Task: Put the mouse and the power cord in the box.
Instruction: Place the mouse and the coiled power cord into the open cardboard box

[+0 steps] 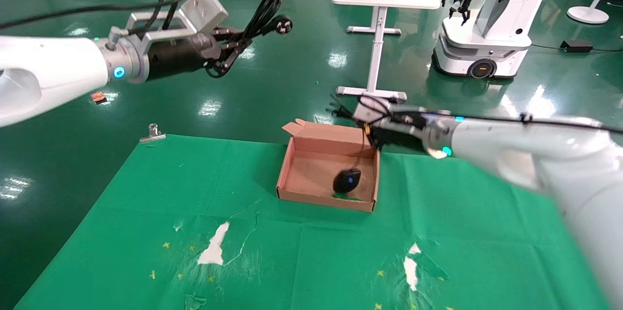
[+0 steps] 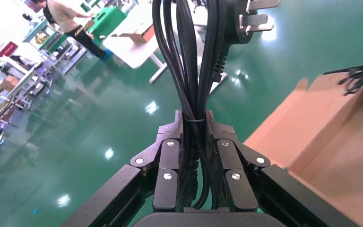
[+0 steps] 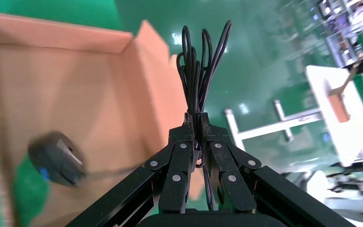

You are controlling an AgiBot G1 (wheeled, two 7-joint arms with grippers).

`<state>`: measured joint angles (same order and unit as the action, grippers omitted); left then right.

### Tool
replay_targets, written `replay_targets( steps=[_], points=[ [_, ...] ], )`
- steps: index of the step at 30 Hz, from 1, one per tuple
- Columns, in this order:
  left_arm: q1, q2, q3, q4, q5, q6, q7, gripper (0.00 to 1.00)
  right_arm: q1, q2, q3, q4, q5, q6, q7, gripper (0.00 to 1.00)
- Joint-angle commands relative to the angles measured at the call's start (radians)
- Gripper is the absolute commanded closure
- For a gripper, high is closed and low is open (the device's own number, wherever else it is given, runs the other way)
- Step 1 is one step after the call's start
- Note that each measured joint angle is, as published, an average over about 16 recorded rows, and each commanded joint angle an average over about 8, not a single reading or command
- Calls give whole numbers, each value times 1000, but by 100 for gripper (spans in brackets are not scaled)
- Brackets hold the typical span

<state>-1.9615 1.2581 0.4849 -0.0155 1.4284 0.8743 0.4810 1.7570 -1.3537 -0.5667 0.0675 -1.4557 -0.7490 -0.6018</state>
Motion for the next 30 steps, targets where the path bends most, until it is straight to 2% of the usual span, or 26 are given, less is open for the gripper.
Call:
replay_targets(
  steps=[1, 6, 7, 15, 21, 27, 30],
  points=[
    [12, -2, 1, 6, 2, -17, 10, 100, -39, -5, 4, 9, 11, 20, 5, 70],
    [29, -29, 2, 6, 3, 23, 31, 100, -62, -3, -8, 28, 12, -13, 22, 7],
    [31, -33, 2, 6, 2, 32, 35, 100, -62, -3, -10, 30, 12, -16, 26, 0],
    [44, -43, -4, -6, -6, 100, 71, 100, -60, -2, -12, 57, 40, -30, 34, 0],
    [57, -22, -1, -7, -3, 141, 94, 100, -43, 12, -16, 55, 51, -17, -7, 0],
    [93, 53, 19, -11, 26, 100, 127, 100, 26, 81, -35, 12, 20, 28, -76, 0],
    [137, 93, 28, -48, 31, 59, 147, 100, 76, 142, -45, -5, 3, 19, -103, 0]
  ],
)
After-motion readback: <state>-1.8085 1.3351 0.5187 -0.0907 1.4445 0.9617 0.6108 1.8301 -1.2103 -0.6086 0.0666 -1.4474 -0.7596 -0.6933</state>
